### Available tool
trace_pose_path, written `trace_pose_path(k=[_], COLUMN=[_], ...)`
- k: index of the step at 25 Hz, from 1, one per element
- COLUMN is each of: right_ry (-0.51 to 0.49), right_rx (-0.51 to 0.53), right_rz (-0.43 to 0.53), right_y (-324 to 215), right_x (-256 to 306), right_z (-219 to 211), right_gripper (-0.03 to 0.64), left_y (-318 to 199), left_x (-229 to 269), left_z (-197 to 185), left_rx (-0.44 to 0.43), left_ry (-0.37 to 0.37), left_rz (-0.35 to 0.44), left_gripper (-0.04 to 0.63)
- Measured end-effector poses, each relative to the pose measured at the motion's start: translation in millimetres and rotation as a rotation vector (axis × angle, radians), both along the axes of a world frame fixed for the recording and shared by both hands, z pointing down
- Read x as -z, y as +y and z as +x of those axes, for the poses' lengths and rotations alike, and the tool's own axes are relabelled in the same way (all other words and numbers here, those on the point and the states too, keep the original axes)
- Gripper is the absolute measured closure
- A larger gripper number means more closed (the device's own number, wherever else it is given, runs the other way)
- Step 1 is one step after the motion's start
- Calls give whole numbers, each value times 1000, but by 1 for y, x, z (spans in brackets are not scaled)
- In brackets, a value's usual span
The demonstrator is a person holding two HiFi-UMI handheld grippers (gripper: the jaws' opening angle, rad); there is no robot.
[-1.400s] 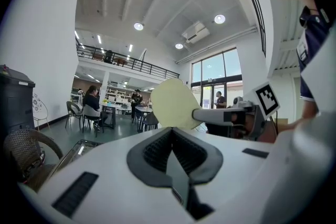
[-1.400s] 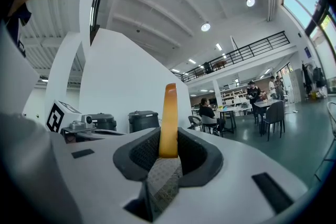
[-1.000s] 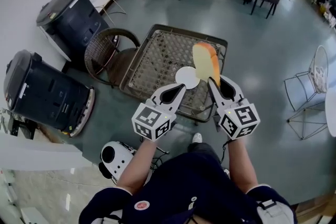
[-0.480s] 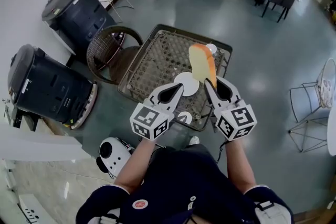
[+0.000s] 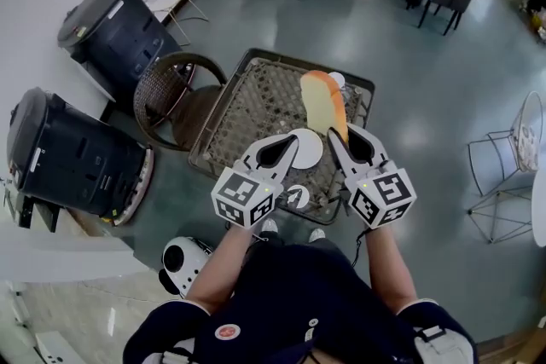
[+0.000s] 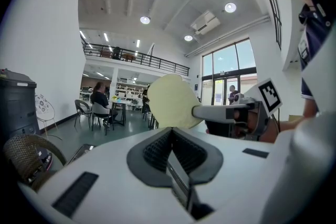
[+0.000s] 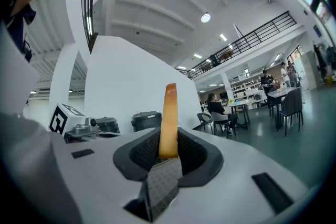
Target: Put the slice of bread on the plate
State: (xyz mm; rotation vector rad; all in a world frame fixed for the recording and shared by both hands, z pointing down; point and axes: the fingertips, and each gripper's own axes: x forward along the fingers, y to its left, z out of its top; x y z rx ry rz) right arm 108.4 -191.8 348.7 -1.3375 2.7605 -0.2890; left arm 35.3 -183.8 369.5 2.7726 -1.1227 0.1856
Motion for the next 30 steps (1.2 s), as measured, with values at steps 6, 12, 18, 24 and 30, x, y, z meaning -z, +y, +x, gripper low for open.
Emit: trace_pose_path(k=[6, 12, 18, 24, 30], right_ry=[1, 17, 32, 35, 51], right_rx=[-81, -132, -151, -151, -135], right_rz=[-6, -44, -72, -105, -171], right_y=[-13, -15, -14, -18, -25], right_x=[2, -10, -16, -29, -62], right_z=[-13, -32, -41, -43, -42], right_gripper=[526, 526, 526, 526, 526], left_y=[-15, -27, -28, -33, -37], left_x=[-1, -7, -16, -25, -44], left_z=[-13, -34, -41, -46, -45], left_rx=[-82, -126, -155, -147, -131], left_ry=[8, 15, 21, 29, 22], left_rz=[-6, -23, -43, -47, -68], left_gripper=[589, 591, 591, 591, 591])
